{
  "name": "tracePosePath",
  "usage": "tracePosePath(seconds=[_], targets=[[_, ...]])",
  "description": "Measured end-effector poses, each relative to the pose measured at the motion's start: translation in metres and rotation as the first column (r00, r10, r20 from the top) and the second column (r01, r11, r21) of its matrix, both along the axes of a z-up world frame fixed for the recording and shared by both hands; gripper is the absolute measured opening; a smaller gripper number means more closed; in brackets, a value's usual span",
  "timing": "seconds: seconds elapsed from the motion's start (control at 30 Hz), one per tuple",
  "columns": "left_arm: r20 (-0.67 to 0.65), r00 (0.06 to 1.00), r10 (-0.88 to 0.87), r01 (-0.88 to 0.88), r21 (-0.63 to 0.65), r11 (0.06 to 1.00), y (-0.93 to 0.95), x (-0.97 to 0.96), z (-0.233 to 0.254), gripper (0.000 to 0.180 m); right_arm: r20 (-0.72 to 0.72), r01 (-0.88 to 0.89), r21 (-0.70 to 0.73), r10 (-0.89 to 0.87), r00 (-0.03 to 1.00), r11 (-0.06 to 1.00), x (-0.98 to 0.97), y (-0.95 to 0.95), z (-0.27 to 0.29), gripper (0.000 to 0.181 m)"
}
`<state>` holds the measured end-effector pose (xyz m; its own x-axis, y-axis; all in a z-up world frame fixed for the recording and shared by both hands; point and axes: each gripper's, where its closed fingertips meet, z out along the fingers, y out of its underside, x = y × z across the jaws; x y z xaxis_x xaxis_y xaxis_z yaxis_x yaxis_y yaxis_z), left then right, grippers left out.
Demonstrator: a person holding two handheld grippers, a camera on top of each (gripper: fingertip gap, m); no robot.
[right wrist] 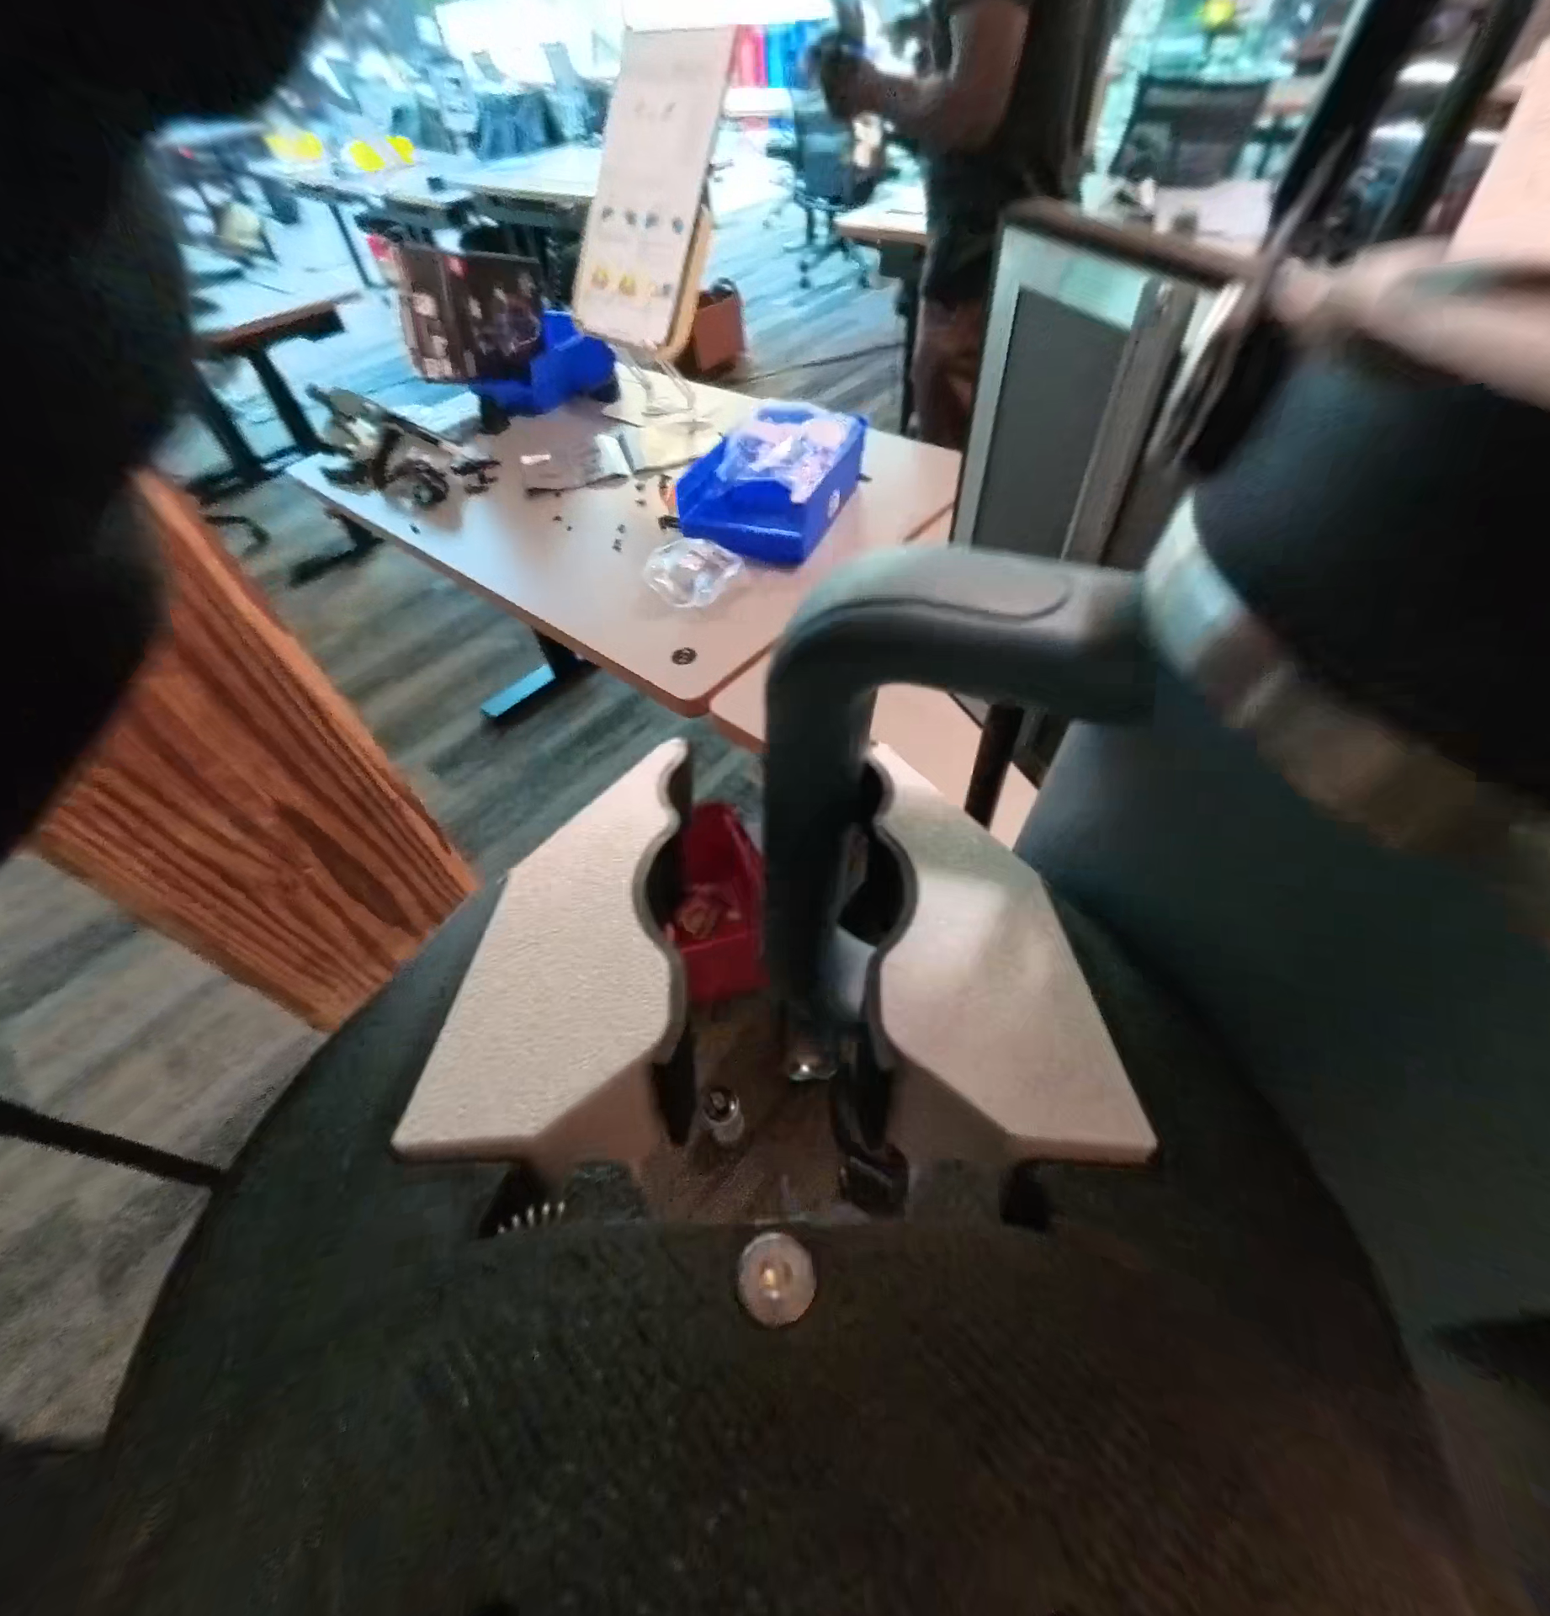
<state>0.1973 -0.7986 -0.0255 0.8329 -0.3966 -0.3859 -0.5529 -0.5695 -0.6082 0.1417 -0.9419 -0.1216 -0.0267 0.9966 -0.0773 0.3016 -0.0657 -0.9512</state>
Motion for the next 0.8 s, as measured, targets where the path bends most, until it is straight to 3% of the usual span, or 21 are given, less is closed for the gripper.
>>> tracePosePath(seconds=[0.07, 0.13, 0.23, 0.27, 0.33, 0.37, 0.4, 0.5, 0.57, 0.8], targets=[[-0.003, 0.999, -0.034, 0.034, -0.001, 0.999, 0.014, 0.009, 0.000, 0.010, -0.013, -0.094, 0.049, 0.095, 0.995, 0.994, 0.038, 0.012, 0.021, 0.044], [0.012, 0.998, -0.054, 0.054, 0.018, 0.998, 0.030, 0.014, -0.004, 0.009, 0.015, -0.256, 0.187, 0.257, 0.966, 0.949, 0.096, 0.026, 0.030, 0.026], [0.041, 0.996, -0.074, 0.073, 0.025, 0.997, 0.059, 0.020, -0.021, 0.009, -0.157, -0.042, 0.437, 0.122, 0.980, 0.899, 0.145, 0.149, 0.081, 0.029], [0.045, 0.996, -0.078, 0.077, 0.022, 0.997, 0.070, 0.022, -0.029, 0.009, -0.099, -0.048, 0.436, 0.101, 0.990, 0.899, 0.153, 0.192, 0.082, 0.030], [0.044, 0.995, -0.088, 0.088, 0.003, 0.996, 0.092, 0.028, -0.047, 0.009, 0.058, -0.228, 0.401, 0.224, 0.973, 0.887, 0.150, 0.242, 0.071, 0.045], [0.038, 0.995, -0.096, 0.096, -0.005, 0.995, 0.102, 0.032, -0.057, 0.009, 0.079, -0.307, 0.411, 0.302, 0.950, 0.859, 0.140, 0.257, 0.065, 0.059], [0.029, 0.994, -0.106, 0.107, -0.019, 0.994, 0.112, 0.035, -0.069, 0.009, 0.111, -0.398, 0.403, 0.388, 0.915, 0.824, 0.130, 0.266, 0.052, 0.072], [0.010, 0.990, -0.144, 0.144, -0.070, 0.987, 0.140, 0.046, -0.108, 0.009, 0.220, -0.614, 0.330, 0.575, 0.788, 0.717, 0.110, 0.277, -0.001, 0.047], [0.004, 0.987, -0.163, 0.162, -0.115, 0.980, 0.156, 0.049, -0.139, 0.009, 0.174, -0.656, 0.291, 0.636, 0.752, 0.696, 0.100, 0.280, -0.026, 0.036], [0.042, 0.986, -0.160, 0.166, -0.268, 0.949, 0.176, 0.038, -0.293, 0.009, 0.310, -0.698, 0.363, 0.626, 0.715, 0.617, 0.094, 0.311, -0.181, 0.017]])
